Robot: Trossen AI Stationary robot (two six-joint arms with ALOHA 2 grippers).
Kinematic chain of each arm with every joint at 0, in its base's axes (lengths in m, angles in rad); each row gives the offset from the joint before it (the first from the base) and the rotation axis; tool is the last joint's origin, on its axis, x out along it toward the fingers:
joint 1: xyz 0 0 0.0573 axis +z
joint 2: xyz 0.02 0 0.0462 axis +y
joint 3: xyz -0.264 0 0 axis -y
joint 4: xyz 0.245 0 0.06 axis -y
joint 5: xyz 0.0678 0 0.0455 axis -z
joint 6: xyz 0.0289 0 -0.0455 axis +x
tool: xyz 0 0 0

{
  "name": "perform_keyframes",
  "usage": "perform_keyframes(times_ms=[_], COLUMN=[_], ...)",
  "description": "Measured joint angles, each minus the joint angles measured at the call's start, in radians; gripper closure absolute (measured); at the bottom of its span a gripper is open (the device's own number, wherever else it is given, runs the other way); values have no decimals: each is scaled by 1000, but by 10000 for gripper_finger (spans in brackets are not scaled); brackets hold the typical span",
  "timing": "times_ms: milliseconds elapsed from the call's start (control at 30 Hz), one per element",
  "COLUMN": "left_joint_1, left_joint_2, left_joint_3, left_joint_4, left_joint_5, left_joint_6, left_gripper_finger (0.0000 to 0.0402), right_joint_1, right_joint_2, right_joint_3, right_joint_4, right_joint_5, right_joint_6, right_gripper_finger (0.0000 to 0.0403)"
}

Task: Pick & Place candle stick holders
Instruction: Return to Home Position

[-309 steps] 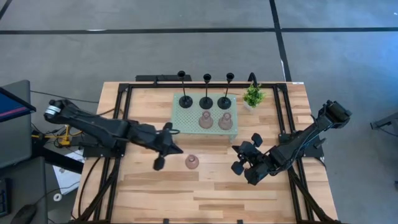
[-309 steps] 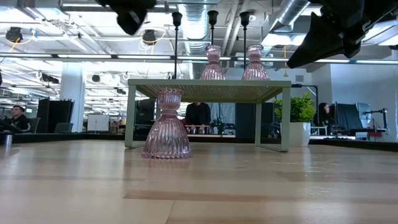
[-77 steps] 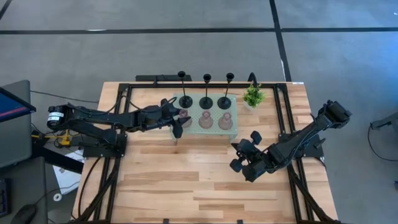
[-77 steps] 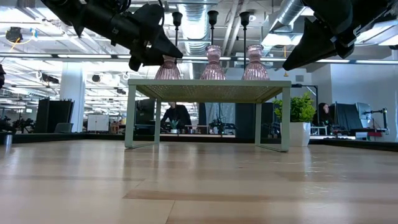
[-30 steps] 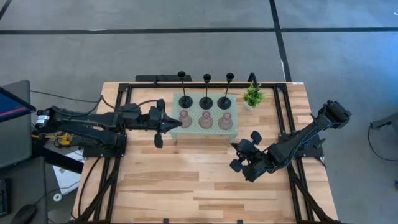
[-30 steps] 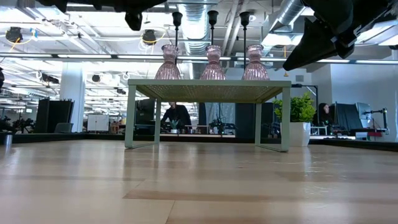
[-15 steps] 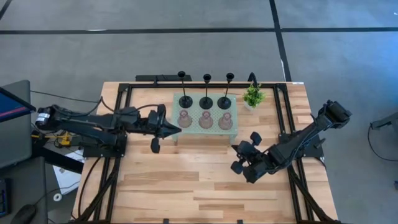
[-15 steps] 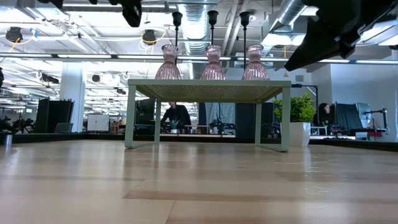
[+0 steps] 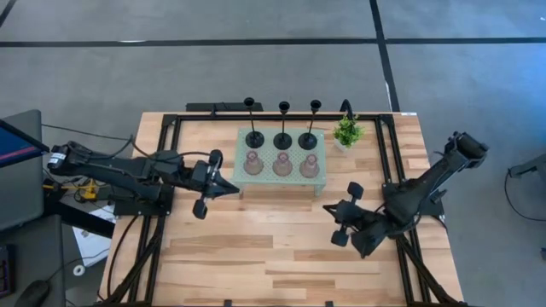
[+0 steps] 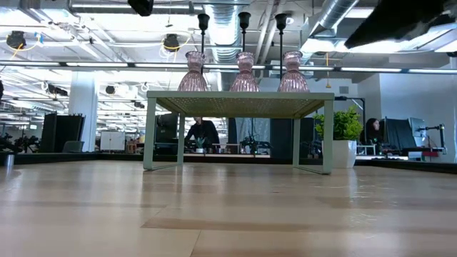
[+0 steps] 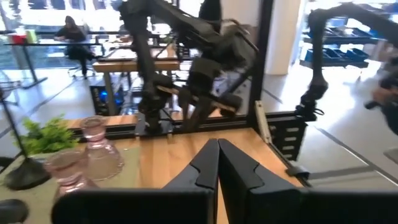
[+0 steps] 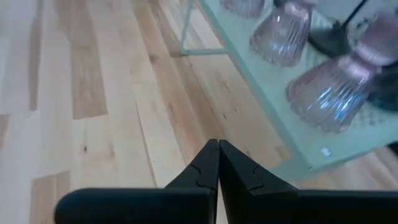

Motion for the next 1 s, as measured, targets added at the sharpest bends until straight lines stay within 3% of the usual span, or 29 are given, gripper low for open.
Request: perform_keyframes(times_ms=[167, 333, 467, 667, 1000], left_joint_1=[-31, -67, -69, -69, -69], left_joint_2=[-2, -5, -6, -6, -6], left_joint_3=[-4, -49, -85, -104, -104], left_joint_4=[-8, -10, -11, -6, -1], left_joint_5=[75, 97, 98, 97, 96], left_joint_6=[10, 83, 53, -57, -72], left_gripper_finger=[395, 394, 388, 389, 390], right_joint_1=[-7, -32, -55, -77, -114], right_joint_2=[-87, -134, -148, -147, -146], right_joint_3=[0, 0, 0, 0, 0], right_joint_4=[58, 220, 352, 396, 393], right_joint_5=[-22, -203, -330, -331, -340], right_joint_6=[-127, -355, -489, -463, -356], right_gripper_finger=[403, 403, 403, 403, 403])
